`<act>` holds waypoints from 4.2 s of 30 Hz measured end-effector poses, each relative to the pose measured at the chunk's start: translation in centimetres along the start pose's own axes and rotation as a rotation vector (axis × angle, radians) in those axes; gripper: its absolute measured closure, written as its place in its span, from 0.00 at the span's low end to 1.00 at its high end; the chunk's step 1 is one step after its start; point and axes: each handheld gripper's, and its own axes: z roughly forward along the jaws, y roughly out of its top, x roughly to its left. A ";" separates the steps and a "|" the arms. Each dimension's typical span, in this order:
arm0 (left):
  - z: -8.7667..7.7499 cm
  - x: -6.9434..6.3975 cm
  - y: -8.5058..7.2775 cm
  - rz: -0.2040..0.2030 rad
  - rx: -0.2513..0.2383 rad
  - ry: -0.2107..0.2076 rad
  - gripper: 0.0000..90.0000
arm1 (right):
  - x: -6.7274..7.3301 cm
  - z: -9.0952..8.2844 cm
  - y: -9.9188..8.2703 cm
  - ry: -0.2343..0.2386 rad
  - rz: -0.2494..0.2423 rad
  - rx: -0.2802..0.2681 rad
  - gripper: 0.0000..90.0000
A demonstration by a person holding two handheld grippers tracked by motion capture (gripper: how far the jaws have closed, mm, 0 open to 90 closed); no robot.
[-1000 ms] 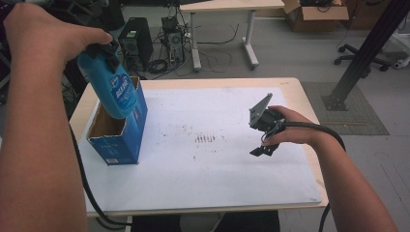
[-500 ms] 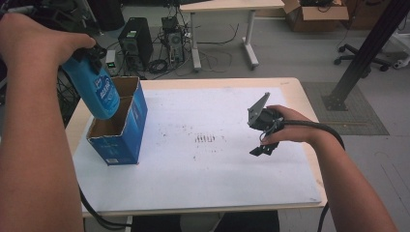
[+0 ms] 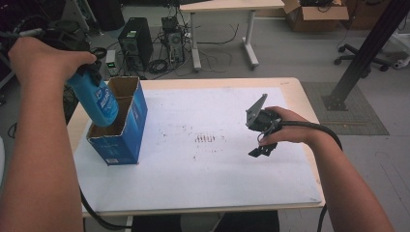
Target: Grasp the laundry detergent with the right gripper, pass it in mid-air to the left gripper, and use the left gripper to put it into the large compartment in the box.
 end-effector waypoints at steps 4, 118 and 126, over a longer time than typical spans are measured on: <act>1.6 -0.1 0.2 0.006 0.014 0.009 0.42 | 0.0 0.3 -0.1 0.004 0.001 0.001 0.04; 16.8 -0.7 -0.3 0.086 0.092 0.047 0.39 | 0.7 2.6 -0.7 0.024 -0.011 -0.001 0.04; 15.8 -0.7 -0.5 0.073 0.077 0.048 0.36 | 0.8 2.6 -0.6 0.022 -0.016 -0.002 0.04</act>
